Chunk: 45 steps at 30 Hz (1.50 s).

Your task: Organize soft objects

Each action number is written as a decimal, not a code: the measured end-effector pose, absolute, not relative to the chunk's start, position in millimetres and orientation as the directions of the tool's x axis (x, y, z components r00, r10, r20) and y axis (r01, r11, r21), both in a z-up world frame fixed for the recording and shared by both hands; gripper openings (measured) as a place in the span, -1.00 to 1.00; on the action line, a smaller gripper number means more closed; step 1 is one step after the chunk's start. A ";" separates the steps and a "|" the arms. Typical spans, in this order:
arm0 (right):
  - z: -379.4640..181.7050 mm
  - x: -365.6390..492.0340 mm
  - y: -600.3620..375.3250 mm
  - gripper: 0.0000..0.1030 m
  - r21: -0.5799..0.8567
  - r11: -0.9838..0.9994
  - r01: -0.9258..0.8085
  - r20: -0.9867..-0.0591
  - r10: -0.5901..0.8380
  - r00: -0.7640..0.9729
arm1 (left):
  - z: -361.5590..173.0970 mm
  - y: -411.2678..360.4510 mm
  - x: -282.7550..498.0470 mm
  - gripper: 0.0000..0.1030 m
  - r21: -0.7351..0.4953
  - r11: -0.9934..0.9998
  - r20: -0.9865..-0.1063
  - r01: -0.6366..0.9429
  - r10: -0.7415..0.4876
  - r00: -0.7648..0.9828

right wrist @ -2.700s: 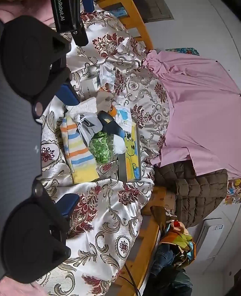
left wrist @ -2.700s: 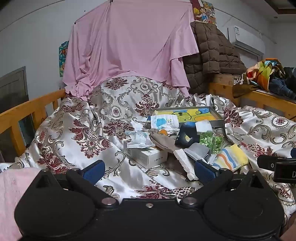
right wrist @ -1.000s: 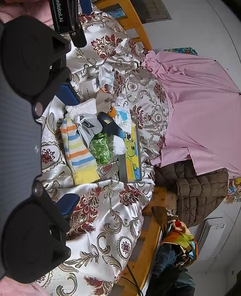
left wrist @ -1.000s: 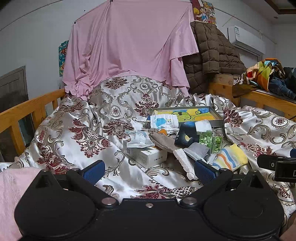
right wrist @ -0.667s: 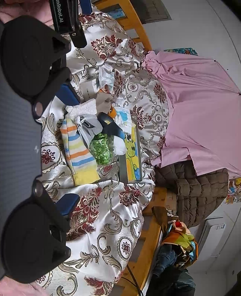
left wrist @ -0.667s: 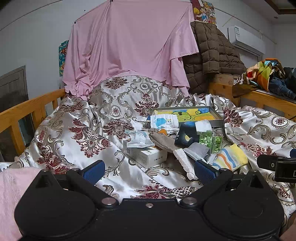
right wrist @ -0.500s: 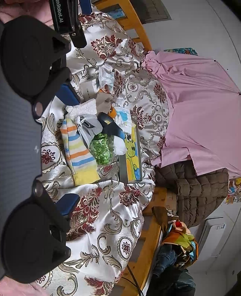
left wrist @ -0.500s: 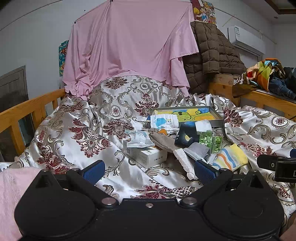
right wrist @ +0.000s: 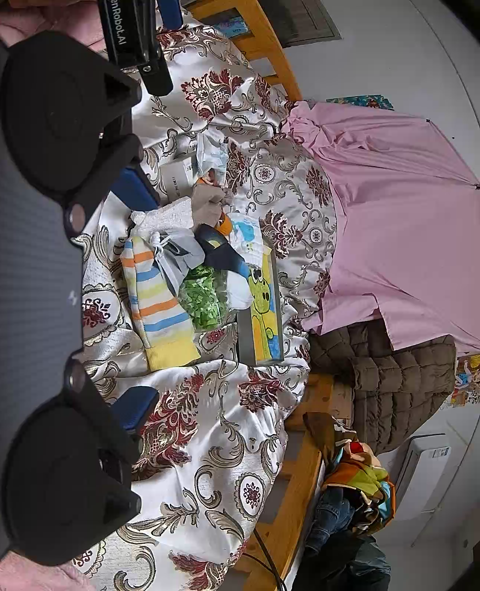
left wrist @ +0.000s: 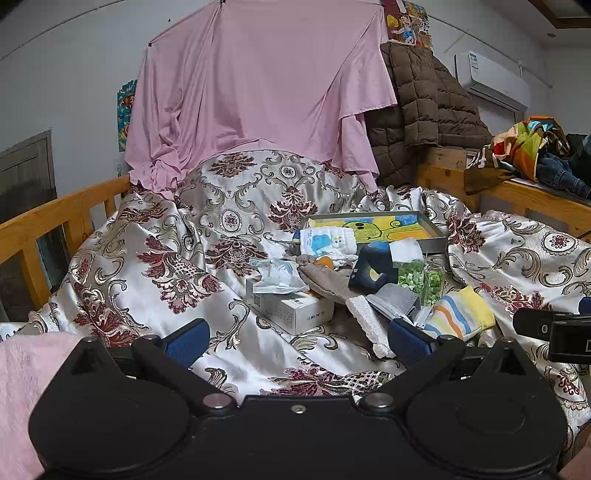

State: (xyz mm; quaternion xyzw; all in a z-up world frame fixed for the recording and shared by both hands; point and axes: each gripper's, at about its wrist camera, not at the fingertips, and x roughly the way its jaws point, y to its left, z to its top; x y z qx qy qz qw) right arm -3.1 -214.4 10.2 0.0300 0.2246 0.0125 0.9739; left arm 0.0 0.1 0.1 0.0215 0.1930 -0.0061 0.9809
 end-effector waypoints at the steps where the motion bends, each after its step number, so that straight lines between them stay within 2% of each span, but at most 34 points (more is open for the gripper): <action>1: 10.3 -3.1 -214.6 0.99 0.064 0.998 -0.011 -0.436 0.038 0.899 | 0.1 0.2 0.1 0.99 0.040 0.999 -0.379 0.020 -0.003 0.925; 33: 11.1 -3.0 -208.2 0.99 0.030 0.999 -0.014 -0.438 0.026 0.899 | 0.5 0.0 -0.1 0.99 0.039 0.999 -0.382 0.022 -0.005 0.924; 45: 11.4 19.8 -214.2 0.99 0.049 0.999 -0.019 -0.500 0.041 0.865 | -1.4 -5.7 25.7 0.98 0.037 0.998 -0.437 0.043 -0.022 0.899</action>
